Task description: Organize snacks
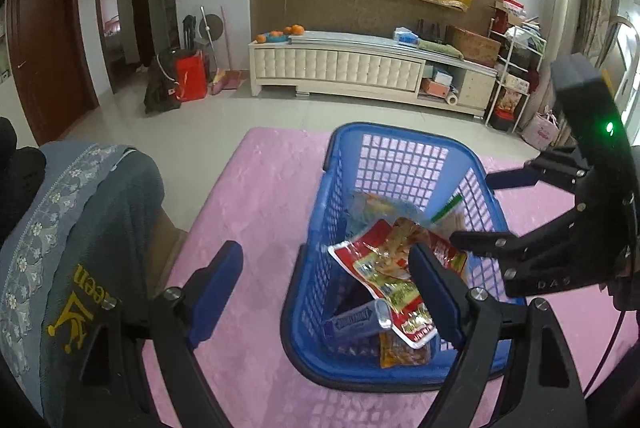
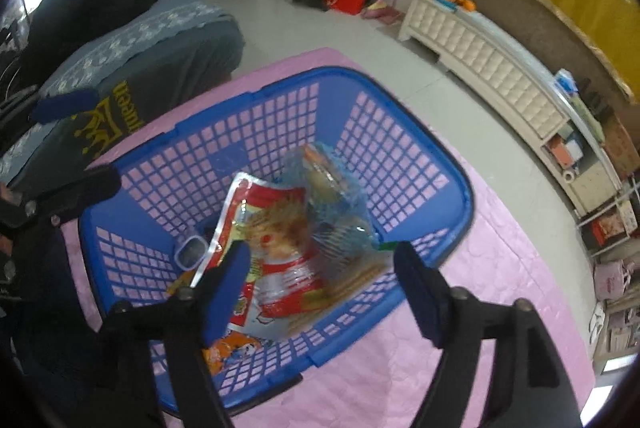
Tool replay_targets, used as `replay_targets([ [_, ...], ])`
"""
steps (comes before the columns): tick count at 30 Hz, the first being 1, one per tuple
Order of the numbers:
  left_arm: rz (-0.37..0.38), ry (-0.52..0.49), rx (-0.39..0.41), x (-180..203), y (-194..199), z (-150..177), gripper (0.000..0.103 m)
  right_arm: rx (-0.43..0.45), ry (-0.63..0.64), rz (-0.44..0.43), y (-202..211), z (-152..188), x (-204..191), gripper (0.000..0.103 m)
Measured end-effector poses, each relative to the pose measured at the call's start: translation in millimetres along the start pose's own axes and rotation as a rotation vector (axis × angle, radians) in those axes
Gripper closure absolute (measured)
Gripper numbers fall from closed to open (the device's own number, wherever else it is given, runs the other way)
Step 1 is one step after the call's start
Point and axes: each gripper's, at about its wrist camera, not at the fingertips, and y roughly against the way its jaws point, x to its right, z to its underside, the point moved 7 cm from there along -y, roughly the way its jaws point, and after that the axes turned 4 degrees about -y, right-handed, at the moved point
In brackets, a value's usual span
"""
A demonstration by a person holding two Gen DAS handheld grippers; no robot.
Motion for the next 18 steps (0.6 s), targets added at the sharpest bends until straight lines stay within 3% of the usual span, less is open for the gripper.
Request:
replay_targets([
  [4, -0.037, -0.014, 0.046, 9, 13, 7, 0.020, 0.085, -0.096, -0.037, 26, 12, 6, 0.015],
  [9, 0.017, -0.032, 0.082, 30, 30, 17, 0.019, 0.183, -0.220, -0.020, 67, 40, 12, 0.001],
  [12, 0.031, -0.029, 0.107, 42, 46, 23, 0.019, 0.243, -0.276, -0.009, 90, 60, 12, 0.000],
  [16, 0.009, -0.023, 0.228, 59, 85, 26, 0.020, 0.296, -0.369, 0.016, 122, 88, 15, 0.000],
  [18, 0.016, -0.018, 0.248, 66, 99, 27, 0.019, 0.310, -0.423, 0.007, 134, 100, 14, 0.000],
])
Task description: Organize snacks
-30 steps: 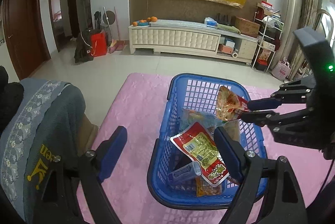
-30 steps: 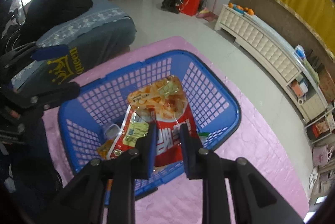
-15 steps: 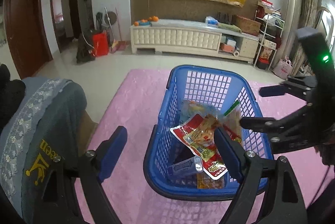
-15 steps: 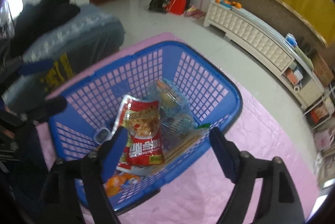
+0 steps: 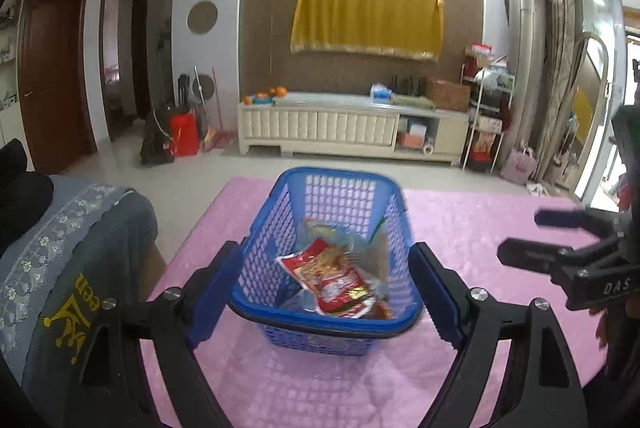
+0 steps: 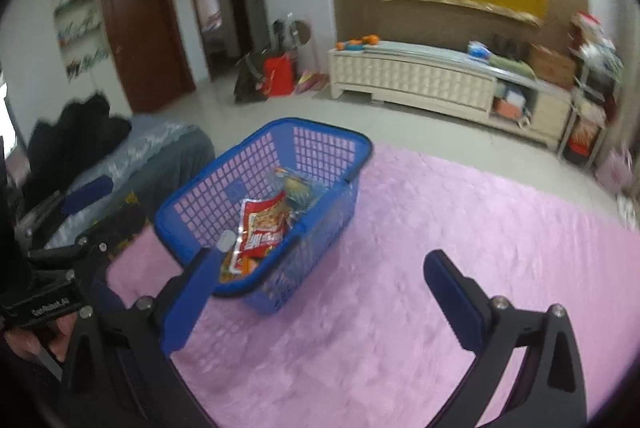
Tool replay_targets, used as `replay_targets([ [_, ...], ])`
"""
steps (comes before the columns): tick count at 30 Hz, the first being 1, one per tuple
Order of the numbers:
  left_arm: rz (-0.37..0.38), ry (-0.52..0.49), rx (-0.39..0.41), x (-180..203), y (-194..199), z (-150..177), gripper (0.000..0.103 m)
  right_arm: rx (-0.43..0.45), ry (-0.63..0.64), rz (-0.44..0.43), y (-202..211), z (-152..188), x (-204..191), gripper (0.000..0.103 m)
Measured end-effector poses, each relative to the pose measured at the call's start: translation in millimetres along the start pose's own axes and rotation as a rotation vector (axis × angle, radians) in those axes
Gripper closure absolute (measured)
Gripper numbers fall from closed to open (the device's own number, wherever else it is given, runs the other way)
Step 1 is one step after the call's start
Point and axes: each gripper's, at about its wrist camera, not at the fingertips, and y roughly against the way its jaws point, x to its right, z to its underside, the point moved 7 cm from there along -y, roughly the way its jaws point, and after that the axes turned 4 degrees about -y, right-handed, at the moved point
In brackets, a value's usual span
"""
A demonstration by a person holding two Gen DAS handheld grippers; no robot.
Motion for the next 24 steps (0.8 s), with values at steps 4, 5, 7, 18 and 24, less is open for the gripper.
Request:
replay_targets([
  [4, 0.044, 0.027, 0.010, 19, 21, -2, 0.016, 0.063, -0.049, 0.098, 45, 12, 12, 0.000],
  [5, 0.037, 0.031, 0.018, 22, 27, -2, 0.013, 0.090, -0.033, 0.135, 56, 14, 12, 0.000],
  [7, 0.033, 0.035, 0.043, 30, 37, -2, 0.008, 0.127, -0.023, 0.181, 73, 18, 13, 0.000],
  [18, 0.085, -0.094, 0.059, 89, 82, 20, 0.000, 0.221, -0.048, 0.258, 127, 53, 9, 0.000],
  [24, 0.098, -0.112, 0.049, 98, 89, 24, 0.000, 0.209, -0.081, 0.267, 138, 77, 13, 0.000],
])
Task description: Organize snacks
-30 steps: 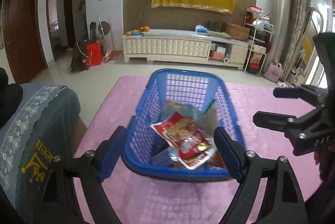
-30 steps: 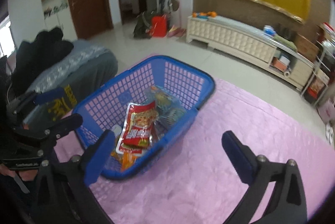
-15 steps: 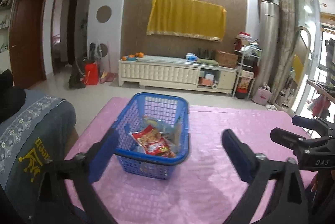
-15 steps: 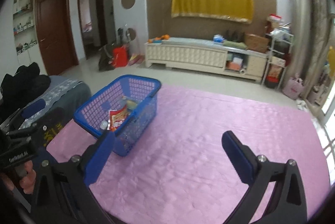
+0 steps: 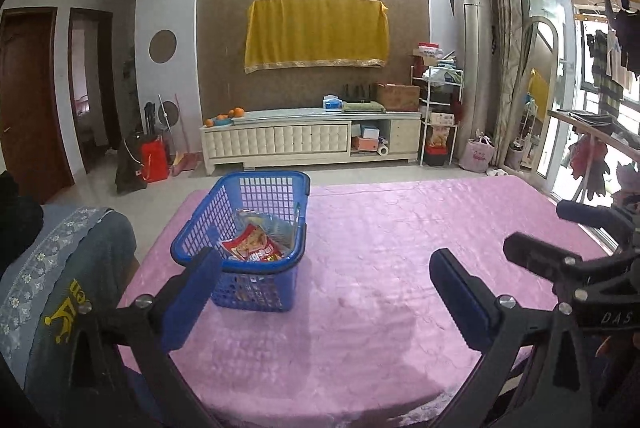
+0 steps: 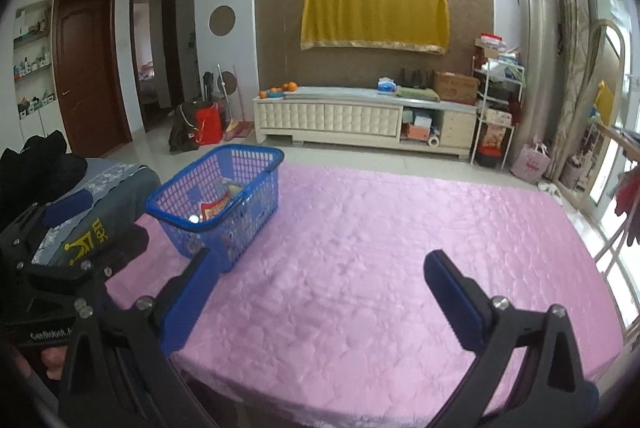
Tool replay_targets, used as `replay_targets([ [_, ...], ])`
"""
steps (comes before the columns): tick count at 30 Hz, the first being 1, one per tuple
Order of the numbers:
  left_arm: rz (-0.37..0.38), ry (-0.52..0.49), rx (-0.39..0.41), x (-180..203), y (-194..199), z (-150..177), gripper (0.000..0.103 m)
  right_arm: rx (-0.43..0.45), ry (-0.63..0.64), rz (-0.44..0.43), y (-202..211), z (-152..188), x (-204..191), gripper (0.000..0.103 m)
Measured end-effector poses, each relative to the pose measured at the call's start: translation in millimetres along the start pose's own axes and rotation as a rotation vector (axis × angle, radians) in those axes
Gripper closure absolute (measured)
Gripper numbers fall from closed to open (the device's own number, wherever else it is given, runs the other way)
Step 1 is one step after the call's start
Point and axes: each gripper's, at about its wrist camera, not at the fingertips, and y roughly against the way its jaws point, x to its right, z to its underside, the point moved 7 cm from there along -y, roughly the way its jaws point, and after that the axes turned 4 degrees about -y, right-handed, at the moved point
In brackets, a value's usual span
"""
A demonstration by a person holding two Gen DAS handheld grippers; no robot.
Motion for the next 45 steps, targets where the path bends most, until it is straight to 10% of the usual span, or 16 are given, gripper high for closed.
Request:
replay_targets([
  [45, 0.030, -0.009, -0.021, 12, 8, 10, 0.000, 0.011, -0.023, 0.025, 23, 12, 8, 0.000],
])
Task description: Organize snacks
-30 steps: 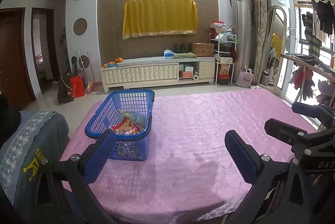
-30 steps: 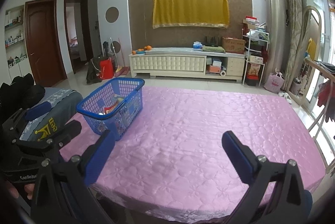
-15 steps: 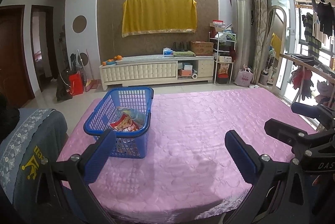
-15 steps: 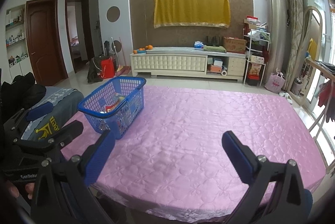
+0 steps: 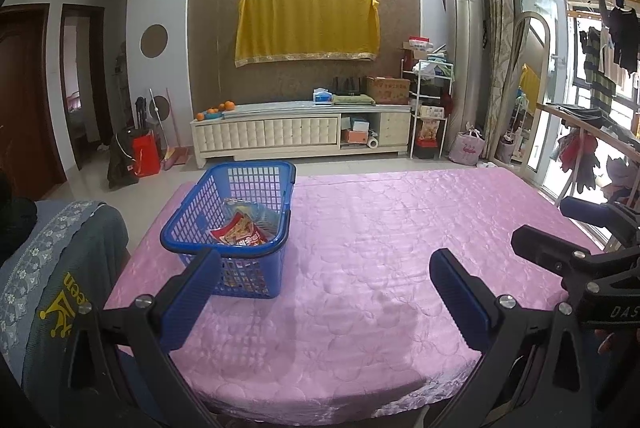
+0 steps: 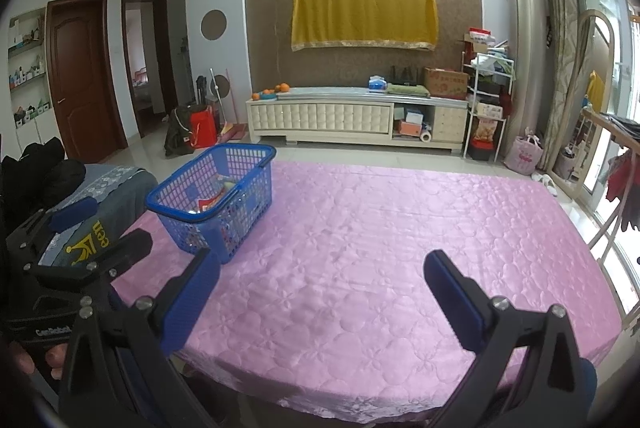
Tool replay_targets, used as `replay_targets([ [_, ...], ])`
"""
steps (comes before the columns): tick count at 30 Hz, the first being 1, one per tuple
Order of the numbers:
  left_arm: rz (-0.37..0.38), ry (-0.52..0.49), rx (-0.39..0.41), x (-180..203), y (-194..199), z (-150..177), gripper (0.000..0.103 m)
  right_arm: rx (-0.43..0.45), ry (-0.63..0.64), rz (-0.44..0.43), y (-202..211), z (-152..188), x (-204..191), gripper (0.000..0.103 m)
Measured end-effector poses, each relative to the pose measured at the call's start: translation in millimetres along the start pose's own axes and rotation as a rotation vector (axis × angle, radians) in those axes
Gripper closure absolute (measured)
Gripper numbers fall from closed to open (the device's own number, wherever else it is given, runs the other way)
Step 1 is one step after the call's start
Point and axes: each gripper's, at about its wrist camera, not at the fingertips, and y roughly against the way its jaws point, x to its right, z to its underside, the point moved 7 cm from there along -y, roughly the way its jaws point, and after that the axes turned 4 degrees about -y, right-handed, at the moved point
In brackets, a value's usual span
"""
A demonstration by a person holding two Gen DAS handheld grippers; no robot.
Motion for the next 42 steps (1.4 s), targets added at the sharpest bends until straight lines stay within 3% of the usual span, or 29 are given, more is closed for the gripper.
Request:
replay_targets([
  [42, 0.021, 0.021, -0.019, -1.0, -2.0, 2.5, 0.000, -0.012, 0.009, 0.004, 2.9, 1.0, -1.1, 0.000],
])
